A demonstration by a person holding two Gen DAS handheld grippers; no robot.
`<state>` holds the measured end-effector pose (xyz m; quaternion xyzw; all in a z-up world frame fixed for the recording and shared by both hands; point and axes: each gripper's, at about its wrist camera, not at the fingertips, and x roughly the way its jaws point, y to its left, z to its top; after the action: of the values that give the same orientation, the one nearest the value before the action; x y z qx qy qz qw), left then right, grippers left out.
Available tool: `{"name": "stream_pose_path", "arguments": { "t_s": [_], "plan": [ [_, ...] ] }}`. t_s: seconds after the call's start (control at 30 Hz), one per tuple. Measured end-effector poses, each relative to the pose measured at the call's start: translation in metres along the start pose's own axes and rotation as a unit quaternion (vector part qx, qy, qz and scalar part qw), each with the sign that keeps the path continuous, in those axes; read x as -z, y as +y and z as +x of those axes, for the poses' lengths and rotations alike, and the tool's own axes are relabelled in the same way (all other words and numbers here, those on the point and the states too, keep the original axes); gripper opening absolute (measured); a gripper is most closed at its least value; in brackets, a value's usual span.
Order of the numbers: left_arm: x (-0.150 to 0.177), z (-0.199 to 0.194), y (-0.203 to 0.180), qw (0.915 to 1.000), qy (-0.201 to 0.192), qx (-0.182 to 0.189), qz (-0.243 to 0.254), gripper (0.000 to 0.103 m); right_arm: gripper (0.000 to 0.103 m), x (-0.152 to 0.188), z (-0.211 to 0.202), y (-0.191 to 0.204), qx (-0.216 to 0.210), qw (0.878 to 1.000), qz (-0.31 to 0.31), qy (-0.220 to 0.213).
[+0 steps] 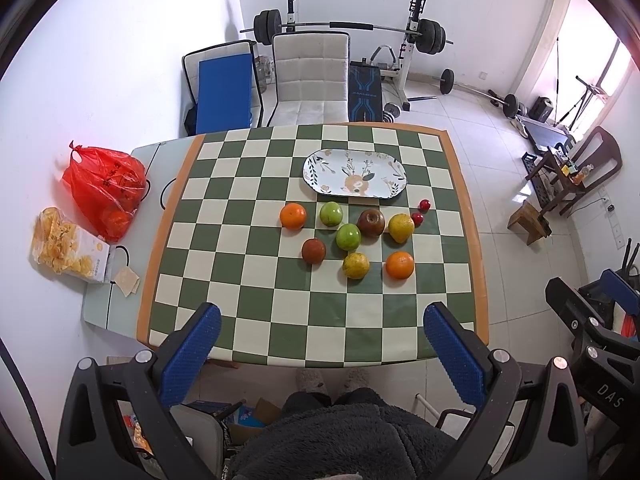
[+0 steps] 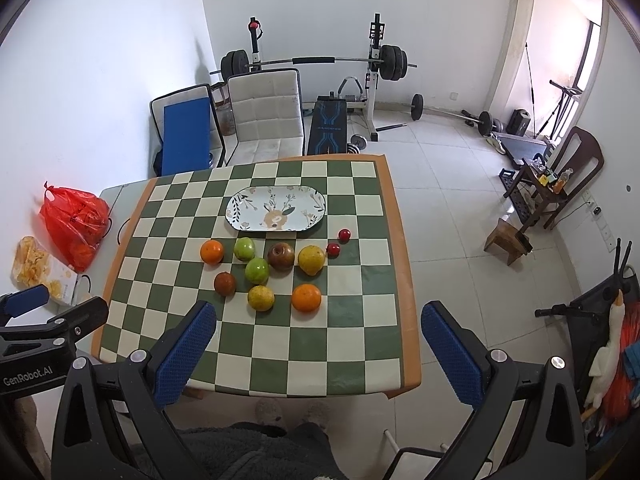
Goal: Organize fruits
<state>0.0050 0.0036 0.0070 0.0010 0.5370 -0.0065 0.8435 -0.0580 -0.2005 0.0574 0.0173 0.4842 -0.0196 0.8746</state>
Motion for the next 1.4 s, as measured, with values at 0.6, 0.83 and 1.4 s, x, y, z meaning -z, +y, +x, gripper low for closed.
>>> {"name": "stream_pose_path", "arguments": {
  "t_s": [0.6, 0.83, 1.4],
  "plan": [
    [-0.001, 0.0, 0.0, 1.0, 0.0, 0.0, -0.001, 0.103, 0.103, -0.009, -0.002, 0.002, -0.001, 1.0, 0.002, -0.001],
    [-0.005, -0.001, -0.002, 1.0, -0.002, 0.0, 0.0, 0.103, 0.103, -0.018, -0.005, -0.001, -0.002, 1.0, 0.004, -0.002],
    [-0.006, -0.002, -0.004, 1.0, -0.004, 0.001, -0.003, 0.103, 0.103, -0.016, -0.005, -0.002, -0.002, 1.0, 0.004, -0.004]
  ]
}}
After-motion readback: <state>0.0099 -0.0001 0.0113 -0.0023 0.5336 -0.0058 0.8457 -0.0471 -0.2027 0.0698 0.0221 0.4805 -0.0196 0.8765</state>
